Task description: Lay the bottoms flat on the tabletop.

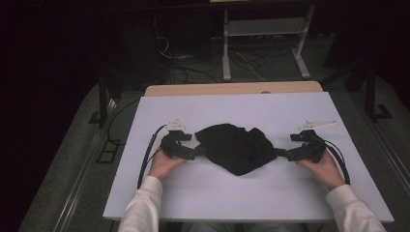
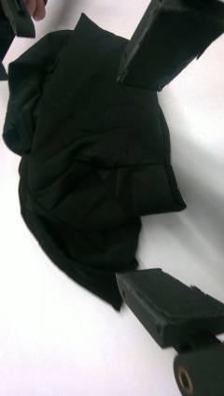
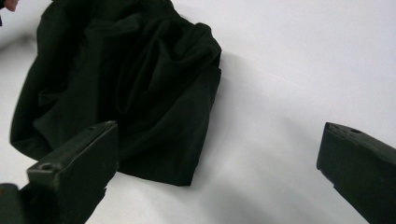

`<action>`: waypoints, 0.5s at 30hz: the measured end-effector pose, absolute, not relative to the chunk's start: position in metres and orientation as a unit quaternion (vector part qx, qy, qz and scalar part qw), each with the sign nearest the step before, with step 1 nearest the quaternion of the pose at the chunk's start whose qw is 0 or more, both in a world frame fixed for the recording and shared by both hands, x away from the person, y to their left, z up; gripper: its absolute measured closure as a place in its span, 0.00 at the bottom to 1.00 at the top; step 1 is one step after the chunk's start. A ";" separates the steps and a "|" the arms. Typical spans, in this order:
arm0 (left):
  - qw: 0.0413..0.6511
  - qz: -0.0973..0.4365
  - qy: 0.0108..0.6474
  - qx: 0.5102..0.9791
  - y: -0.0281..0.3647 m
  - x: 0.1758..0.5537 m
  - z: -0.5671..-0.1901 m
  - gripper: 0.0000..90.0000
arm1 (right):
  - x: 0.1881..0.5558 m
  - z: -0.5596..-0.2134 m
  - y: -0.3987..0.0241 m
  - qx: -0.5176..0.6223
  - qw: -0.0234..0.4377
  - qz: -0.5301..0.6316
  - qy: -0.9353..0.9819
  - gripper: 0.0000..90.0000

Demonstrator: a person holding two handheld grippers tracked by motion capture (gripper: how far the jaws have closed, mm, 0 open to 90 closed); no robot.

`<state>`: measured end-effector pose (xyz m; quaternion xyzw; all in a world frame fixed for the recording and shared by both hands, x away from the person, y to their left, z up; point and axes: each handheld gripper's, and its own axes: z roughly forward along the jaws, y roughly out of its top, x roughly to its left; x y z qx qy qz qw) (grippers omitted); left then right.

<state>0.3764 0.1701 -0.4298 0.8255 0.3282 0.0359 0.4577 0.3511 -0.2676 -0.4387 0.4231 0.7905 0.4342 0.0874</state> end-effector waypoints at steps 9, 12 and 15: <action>0.444 0.022 0.313 0.839 0.166 0.381 -0.440 0.32 | 0.358 -0.449 -0.265 0.427 0.069 0.419 0.798 0.04; 0.443 0.019 0.307 0.842 0.165 0.381 -0.441 0.43 | 0.358 -0.451 -0.263 0.423 0.057 0.420 0.800 0.09; 0.428 0.011 0.292 0.855 0.161 0.382 -0.444 0.53 | 0.360 -0.455 -0.261 0.417 0.048 0.417 0.806 0.16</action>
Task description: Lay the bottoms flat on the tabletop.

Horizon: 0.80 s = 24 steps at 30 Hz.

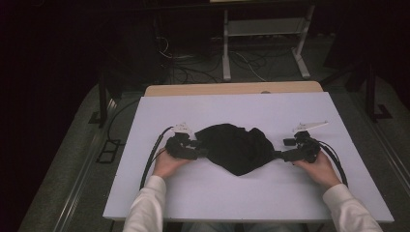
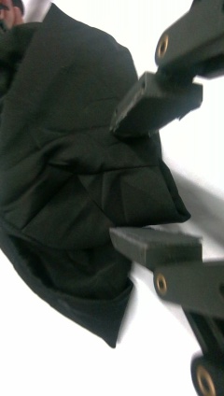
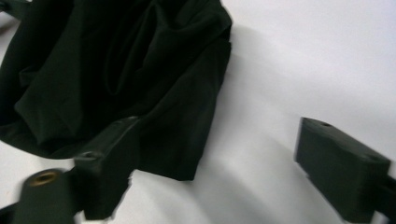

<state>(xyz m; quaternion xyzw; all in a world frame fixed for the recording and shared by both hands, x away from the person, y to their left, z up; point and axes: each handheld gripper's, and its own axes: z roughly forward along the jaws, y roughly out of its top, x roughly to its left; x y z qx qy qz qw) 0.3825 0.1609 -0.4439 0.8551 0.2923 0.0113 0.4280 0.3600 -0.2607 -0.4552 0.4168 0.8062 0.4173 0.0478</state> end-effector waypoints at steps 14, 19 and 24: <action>0.398 -0.025 0.266 0.877 0.147 0.383 -0.444 0.95 | 0.361 -0.461 -0.257 0.401 0.005 0.427 0.811 0.55; 0.398 -0.026 0.261 0.879 0.146 0.381 -0.442 0.96 | 0.362 -0.462 -0.250 0.381 -0.002 0.424 0.822 0.80; 0.395 -0.027 0.262 0.880 0.150 0.377 -0.436 0.96 | 0.360 -0.456 -0.249 0.363 -0.014 0.412 0.836 0.95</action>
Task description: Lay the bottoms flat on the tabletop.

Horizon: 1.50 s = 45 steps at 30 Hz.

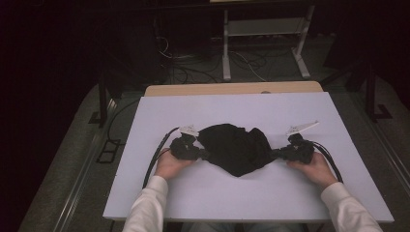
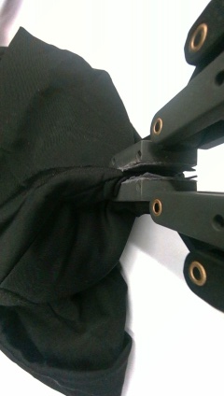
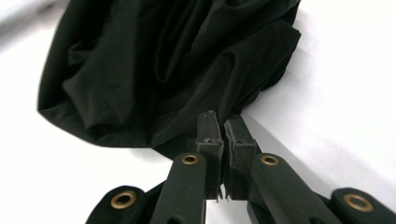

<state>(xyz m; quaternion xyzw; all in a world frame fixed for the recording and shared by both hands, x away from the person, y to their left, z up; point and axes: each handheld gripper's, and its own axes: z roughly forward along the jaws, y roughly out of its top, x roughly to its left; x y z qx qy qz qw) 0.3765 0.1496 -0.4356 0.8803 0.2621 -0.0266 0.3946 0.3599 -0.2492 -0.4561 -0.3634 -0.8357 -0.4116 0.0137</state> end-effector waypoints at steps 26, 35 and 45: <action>0.387 -0.031 0.231 0.892 0.171 0.325 -0.381 0.96 | 0.299 -0.399 -0.274 -0.379 0.078 -0.454 -0.803 0.96; 0.400 -0.034 0.235 0.885 0.175 0.314 -0.354 0.96 | 0.283 -0.371 -0.269 -0.368 0.087 -0.451 -0.808 0.96; 0.423 -0.061 0.305 0.851 0.186 0.348 -0.337 0.96 | 0.322 -0.347 -0.264 -0.407 0.110 -0.447 -0.789 0.96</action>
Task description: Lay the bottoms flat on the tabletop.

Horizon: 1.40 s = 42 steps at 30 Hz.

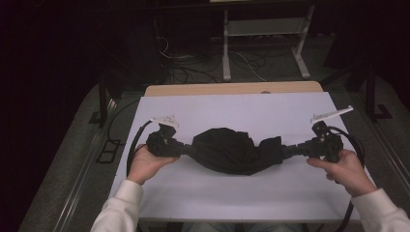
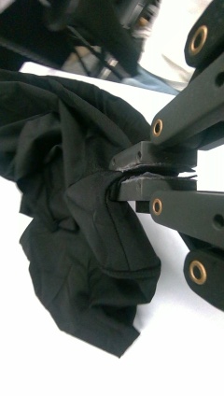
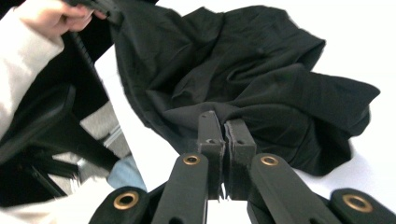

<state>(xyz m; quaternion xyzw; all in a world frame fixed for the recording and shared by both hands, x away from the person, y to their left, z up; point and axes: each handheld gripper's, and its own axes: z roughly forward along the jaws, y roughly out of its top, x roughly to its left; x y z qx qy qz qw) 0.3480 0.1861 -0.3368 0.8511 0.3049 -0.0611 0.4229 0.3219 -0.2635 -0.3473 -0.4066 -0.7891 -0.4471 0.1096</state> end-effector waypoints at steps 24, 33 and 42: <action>0.432 -0.011 0.393 0.812 0.189 0.426 -0.293 0.97 | 0.418 -0.325 -0.289 -0.515 0.108 -0.492 -0.693 0.96; 0.424 0.000 0.392 0.816 0.184 0.435 -0.283 0.97 | 0.426 -0.303 -0.288 -0.507 0.092 -0.495 -0.700 0.95; 0.392 -0.044 0.439 0.807 0.178 0.468 -0.339 0.97 | 0.445 -0.342 -0.278 -0.534 0.110 -0.451 -0.706 0.95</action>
